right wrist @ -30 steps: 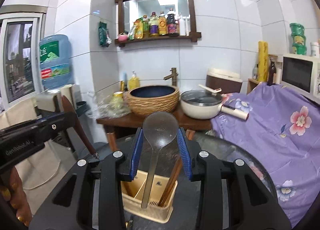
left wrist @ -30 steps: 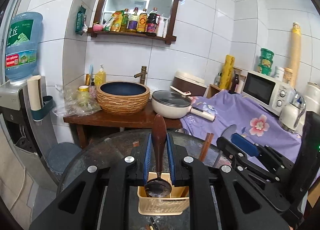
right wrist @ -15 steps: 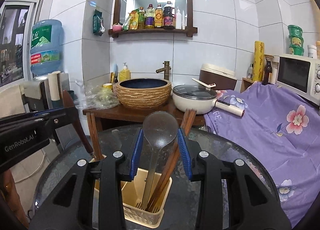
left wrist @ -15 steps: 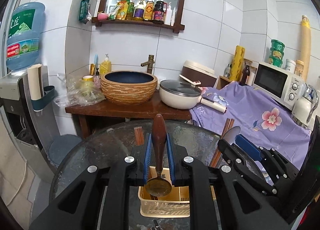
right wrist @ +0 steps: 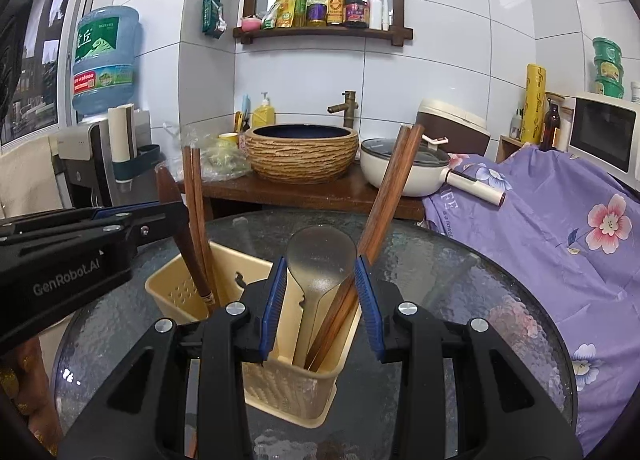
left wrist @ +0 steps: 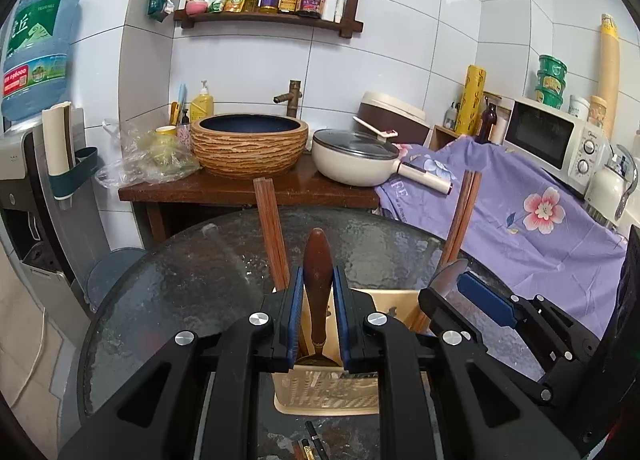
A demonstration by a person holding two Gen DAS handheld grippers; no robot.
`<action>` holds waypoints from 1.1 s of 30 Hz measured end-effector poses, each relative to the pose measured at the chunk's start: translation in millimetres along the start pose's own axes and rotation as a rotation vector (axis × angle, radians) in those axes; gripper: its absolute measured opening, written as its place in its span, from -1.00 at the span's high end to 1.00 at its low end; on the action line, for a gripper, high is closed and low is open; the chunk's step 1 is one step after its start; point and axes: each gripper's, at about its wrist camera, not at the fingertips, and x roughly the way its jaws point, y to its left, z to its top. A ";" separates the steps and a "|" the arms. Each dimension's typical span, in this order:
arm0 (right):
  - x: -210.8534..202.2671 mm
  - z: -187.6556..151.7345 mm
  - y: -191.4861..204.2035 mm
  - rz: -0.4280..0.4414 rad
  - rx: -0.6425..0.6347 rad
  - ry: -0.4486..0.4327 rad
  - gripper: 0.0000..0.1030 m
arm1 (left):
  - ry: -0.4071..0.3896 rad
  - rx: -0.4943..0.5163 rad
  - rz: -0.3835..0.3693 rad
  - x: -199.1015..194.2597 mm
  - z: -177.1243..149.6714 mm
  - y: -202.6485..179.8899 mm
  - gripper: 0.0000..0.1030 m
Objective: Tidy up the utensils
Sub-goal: 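Lower both spoons into the beige holder and open both tools, then move both tools back to the table and close the right tool on a steel spoon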
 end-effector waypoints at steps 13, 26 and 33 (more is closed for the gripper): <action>1.3 -18.3 -0.4 0.011 -0.031 0.037 0.29 | 0.046 0.028 -0.014 6.9 -11.2 -0.8 0.71; -46.4 -27.8 -13.0 0.058 0.031 0.001 -0.12 | -0.062 -0.020 -0.025 -48.5 -21.2 18.6 -0.26; -53.1 -70.0 16.8 0.161 -0.024 0.202 -0.14 | 0.016 -0.032 0.010 -57.1 -63.9 35.3 -0.35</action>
